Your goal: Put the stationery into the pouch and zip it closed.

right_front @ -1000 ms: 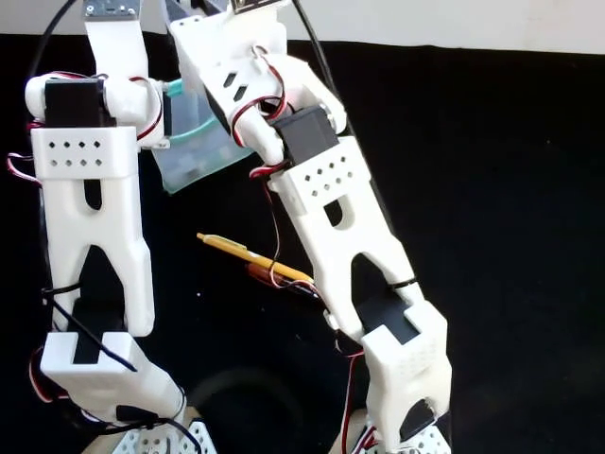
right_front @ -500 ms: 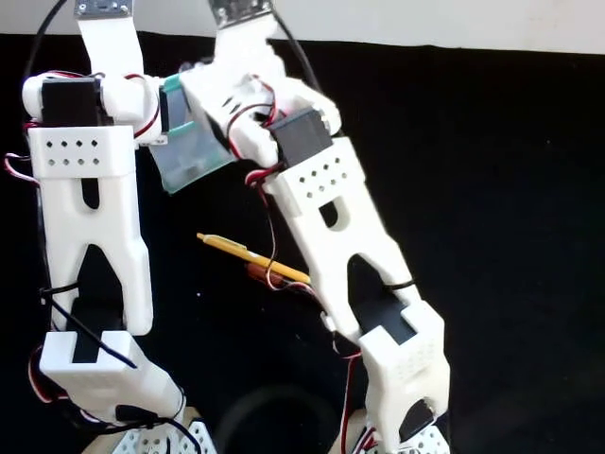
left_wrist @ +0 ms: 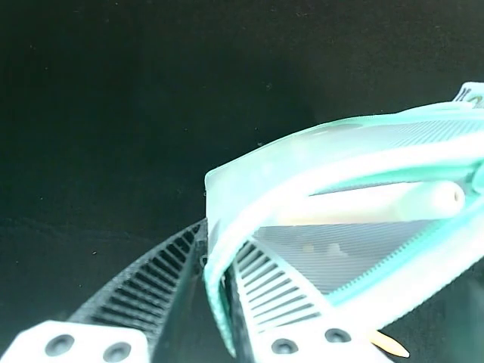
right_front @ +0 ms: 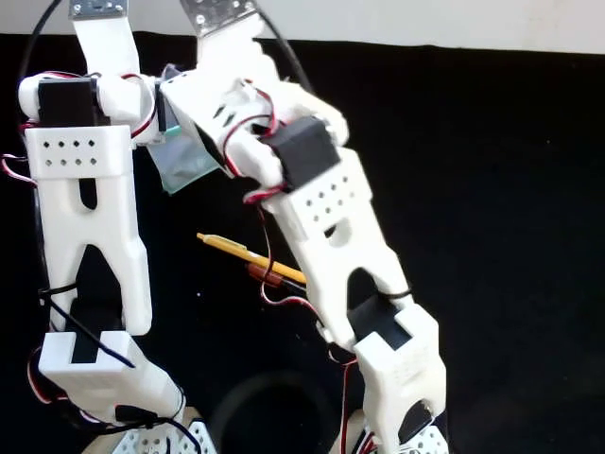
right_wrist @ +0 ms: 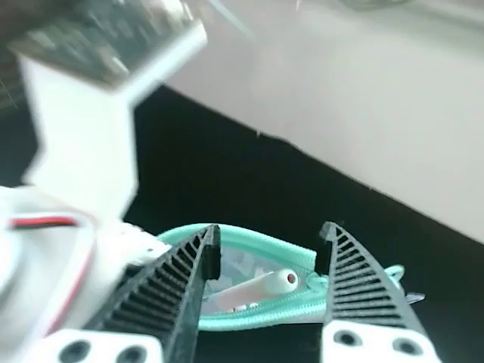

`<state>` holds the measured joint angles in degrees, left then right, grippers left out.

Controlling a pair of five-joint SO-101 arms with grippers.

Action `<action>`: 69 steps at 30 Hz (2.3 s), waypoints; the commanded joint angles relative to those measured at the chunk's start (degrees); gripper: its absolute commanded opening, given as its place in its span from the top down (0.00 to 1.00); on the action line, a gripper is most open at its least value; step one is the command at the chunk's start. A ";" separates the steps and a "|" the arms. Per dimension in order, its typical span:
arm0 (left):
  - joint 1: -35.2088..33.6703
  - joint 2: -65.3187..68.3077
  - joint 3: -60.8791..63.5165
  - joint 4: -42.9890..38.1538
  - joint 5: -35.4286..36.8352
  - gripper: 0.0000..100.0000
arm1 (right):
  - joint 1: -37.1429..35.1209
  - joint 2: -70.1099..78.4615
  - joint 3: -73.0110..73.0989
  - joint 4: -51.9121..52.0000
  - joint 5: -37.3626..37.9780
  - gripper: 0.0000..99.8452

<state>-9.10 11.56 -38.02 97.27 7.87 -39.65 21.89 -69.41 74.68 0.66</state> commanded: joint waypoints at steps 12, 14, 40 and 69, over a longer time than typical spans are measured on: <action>0.13 0.13 -4.88 0.44 0.70 0.99 | 11.12 -1.01 -13.14 13.93 0.62 0.79; 0.13 0.22 -7.69 2.11 0.70 0.99 | 11.47 -1.01 -12.88 16.92 0.62 0.79; 2.68 0.04 -15.87 3.60 -5.36 0.99 | 26.33 -1.19 -8.31 26.33 0.97 0.86; -1.45 13.05 -8.13 1.58 -6.68 0.99 | 16.04 -1.10 0.66 15.52 -0.79 0.86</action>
<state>-9.71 21.67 -45.76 99.03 1.27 -20.48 21.80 -68.26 95.69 1.01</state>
